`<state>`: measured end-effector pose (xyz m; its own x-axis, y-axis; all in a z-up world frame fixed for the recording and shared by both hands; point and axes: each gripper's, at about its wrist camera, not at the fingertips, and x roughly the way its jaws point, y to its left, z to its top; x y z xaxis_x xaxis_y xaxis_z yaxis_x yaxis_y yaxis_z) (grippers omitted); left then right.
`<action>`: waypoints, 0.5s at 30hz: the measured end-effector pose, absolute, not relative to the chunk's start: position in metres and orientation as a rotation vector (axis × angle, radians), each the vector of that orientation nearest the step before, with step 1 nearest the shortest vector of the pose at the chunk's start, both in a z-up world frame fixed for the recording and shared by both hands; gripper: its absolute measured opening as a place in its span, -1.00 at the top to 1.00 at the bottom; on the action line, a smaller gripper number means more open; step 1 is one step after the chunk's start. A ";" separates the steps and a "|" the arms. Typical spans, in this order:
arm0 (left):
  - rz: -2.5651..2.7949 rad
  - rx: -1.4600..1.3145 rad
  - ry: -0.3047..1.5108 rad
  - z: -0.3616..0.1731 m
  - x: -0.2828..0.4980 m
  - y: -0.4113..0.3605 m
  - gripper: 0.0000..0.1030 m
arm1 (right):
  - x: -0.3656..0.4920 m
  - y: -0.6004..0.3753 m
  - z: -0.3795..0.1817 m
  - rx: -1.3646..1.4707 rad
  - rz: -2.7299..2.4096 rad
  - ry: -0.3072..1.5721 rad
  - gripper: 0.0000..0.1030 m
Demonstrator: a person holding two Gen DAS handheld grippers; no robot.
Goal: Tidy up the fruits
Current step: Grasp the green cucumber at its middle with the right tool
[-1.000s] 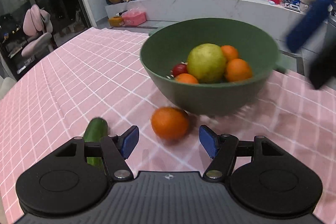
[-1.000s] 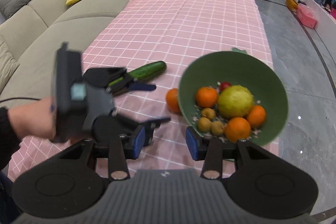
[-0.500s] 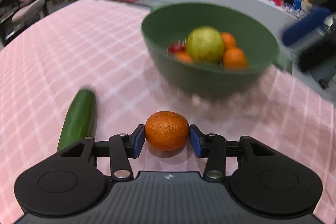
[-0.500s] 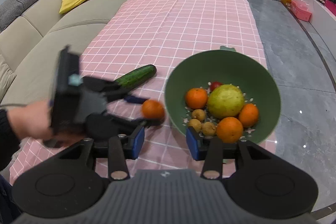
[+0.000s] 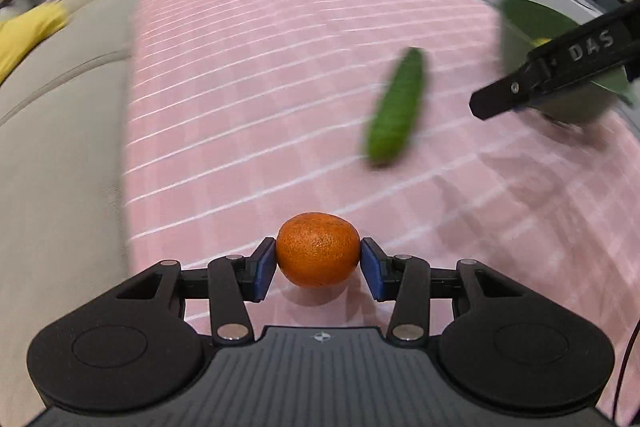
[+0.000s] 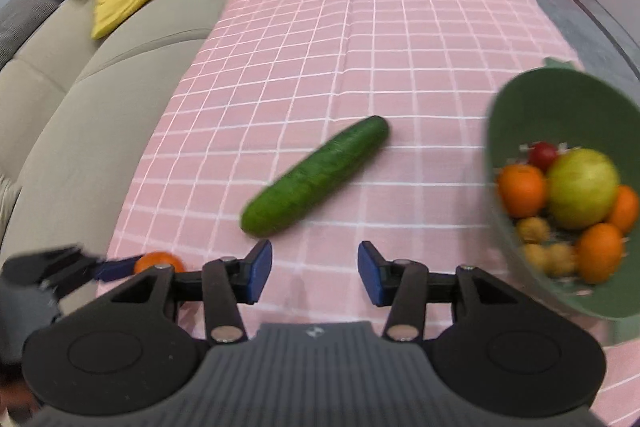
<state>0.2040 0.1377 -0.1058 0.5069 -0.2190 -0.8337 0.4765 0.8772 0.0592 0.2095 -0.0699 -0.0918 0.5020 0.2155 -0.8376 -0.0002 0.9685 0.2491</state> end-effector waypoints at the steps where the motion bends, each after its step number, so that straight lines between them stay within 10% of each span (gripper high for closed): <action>1: -0.401 0.286 0.951 -0.105 0.208 0.145 0.01 | 0.217 -0.063 -0.096 0.248 0.111 1.041 0.12; 15: -0.365 0.214 0.899 -0.089 0.234 0.155 0.01 | 0.281 -0.014 -0.143 0.306 -0.195 1.068 -0.05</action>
<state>0.2335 0.1553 -0.0894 0.5670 -0.2196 -0.7939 0.3969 0.9174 0.0297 0.2811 -0.0141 -0.1427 0.4706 -0.0095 -0.8823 0.3029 0.9409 0.1515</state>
